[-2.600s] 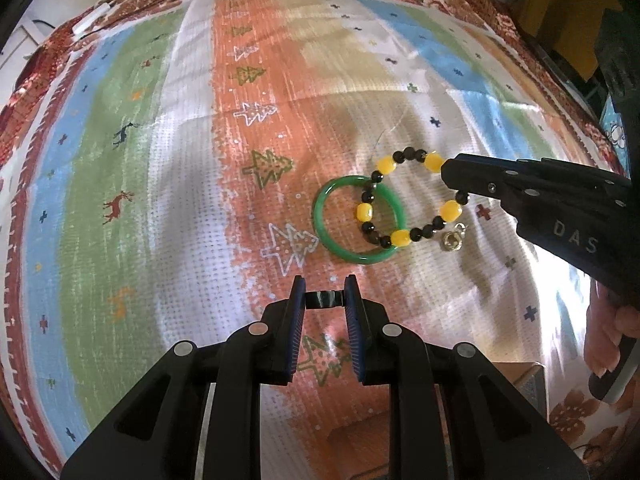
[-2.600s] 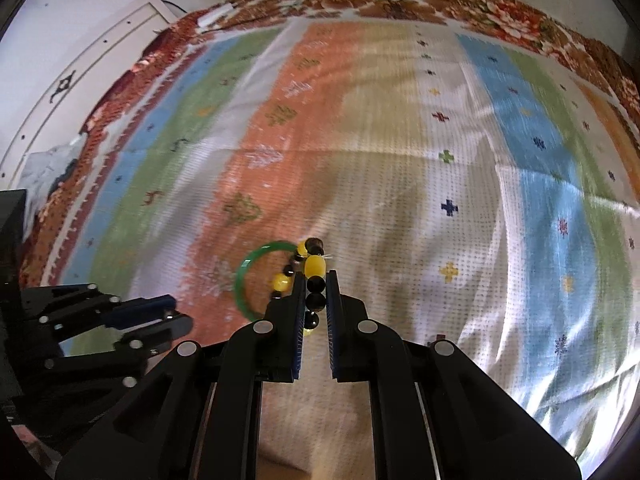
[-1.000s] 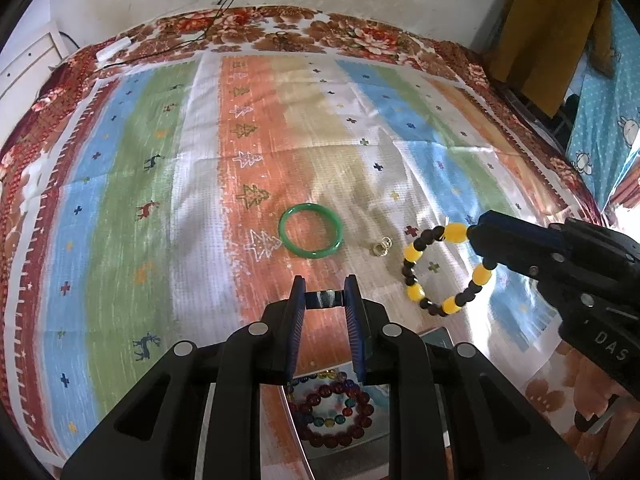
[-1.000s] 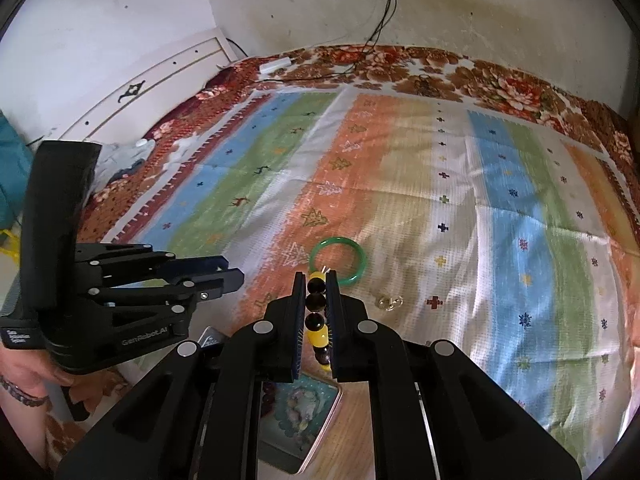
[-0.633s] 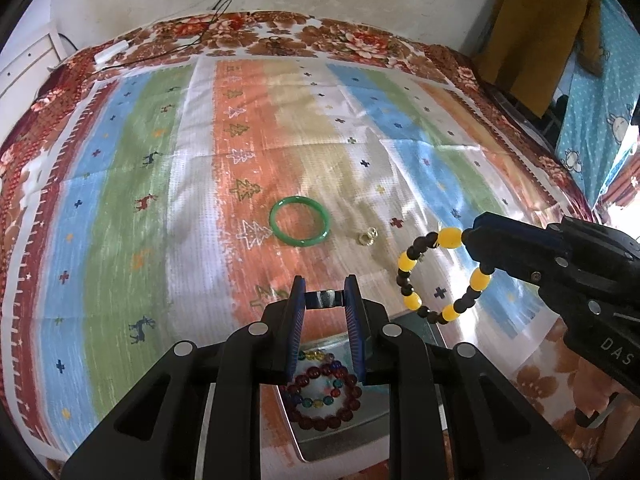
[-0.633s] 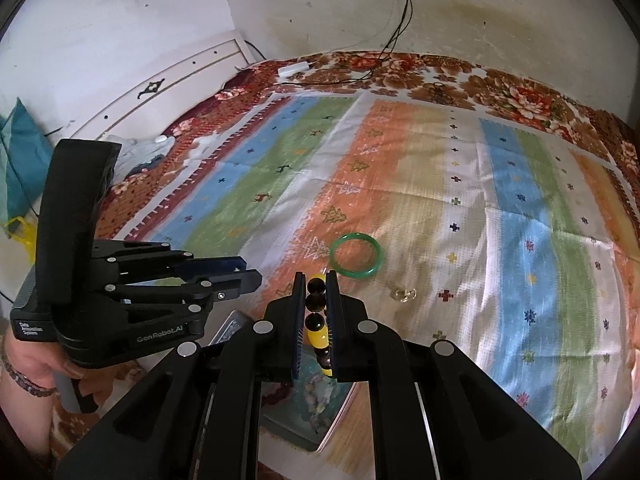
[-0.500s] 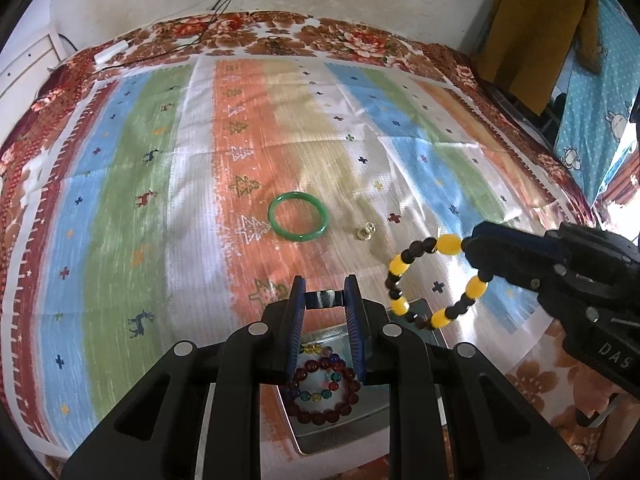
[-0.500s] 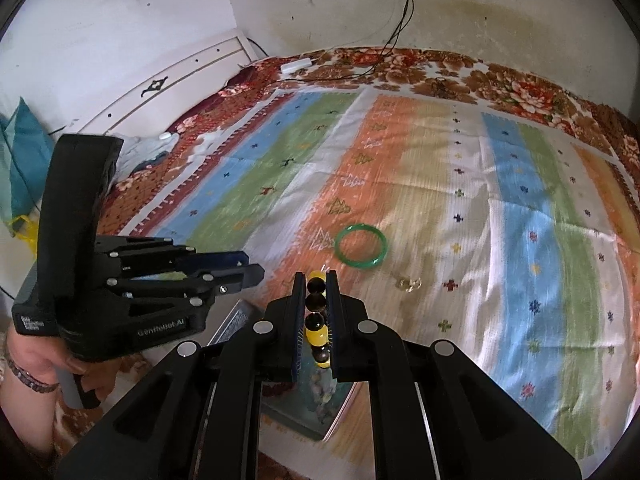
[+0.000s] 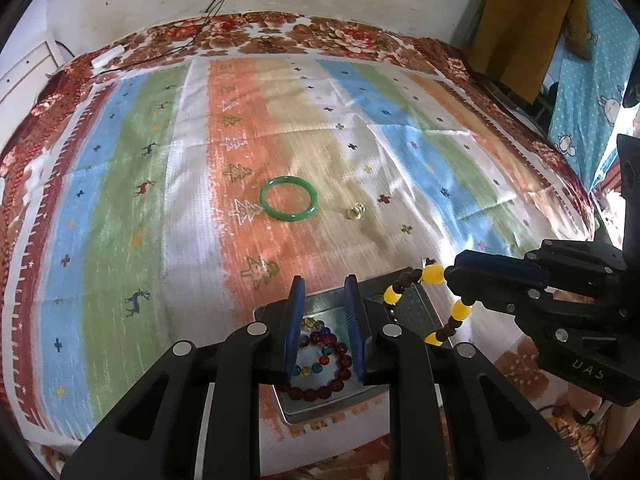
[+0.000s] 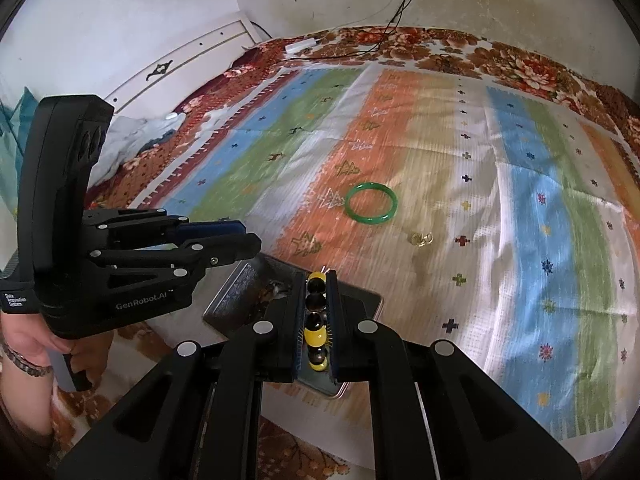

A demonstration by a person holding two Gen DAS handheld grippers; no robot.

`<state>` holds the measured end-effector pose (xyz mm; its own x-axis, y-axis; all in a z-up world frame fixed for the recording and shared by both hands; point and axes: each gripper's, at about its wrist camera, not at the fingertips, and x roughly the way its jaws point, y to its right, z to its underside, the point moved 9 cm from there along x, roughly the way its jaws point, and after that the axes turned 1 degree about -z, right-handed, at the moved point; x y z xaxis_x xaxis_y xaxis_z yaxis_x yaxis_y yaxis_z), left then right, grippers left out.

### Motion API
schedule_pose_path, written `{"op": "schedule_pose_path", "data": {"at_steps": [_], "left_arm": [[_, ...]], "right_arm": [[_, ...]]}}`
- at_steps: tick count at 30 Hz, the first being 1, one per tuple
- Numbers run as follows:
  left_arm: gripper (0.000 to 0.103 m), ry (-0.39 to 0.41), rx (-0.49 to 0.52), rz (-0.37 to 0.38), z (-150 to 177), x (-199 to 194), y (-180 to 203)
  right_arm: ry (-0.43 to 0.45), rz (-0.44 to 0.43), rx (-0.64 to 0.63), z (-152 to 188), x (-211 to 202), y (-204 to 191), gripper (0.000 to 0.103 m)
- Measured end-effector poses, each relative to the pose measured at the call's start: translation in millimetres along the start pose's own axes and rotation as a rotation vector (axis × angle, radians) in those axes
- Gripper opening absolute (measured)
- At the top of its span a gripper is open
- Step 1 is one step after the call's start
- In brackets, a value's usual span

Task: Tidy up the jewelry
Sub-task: 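Open right tool to drop the bead bracelet into the tin box, then lower left tool to green bangle while right tool lowers to gold charm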

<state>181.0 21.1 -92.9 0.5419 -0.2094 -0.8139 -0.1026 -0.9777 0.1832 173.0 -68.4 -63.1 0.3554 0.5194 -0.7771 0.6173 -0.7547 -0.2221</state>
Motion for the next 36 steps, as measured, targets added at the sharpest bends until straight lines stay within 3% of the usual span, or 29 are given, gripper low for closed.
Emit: {"op": "schedule_pose_path", "data": {"at_steps": [4,7,16,20,24,30,36], "left_arm": [[0.019,-0.004,-0.008,-0.007,2,1,-2],[0.019,-0.004,-0.018,-0.015,2,2,-5],[0.020,-0.008,-0.031,-0.022,1,3,-12],[0.027,-0.022,-0.065,-0.029,-2,9,-22],[0.028,-0.039,-0.086,-0.011,-5,15,-26],[0.034,-0.029,-0.068,-0.061,-13,19,-28],[0.036,-0.040,-0.055,-0.055,-23,28,-27]], "right_arm": [[-0.027,-0.037,0.021,5,6,-2,0.013],[-0.040,-0.021,0.019,7,8,1,0.029],[-0.025,0.011,0.029,4,6,11,0.030],[-0.016,0.040,0.054,0,10,24,0.030],[-0.011,0.060,0.087,-7,14,37,0.030],[0.004,0.110,0.093,-15,18,49,0.037],[-0.022,0.121,0.111,-17,33,59,0.042]]}}
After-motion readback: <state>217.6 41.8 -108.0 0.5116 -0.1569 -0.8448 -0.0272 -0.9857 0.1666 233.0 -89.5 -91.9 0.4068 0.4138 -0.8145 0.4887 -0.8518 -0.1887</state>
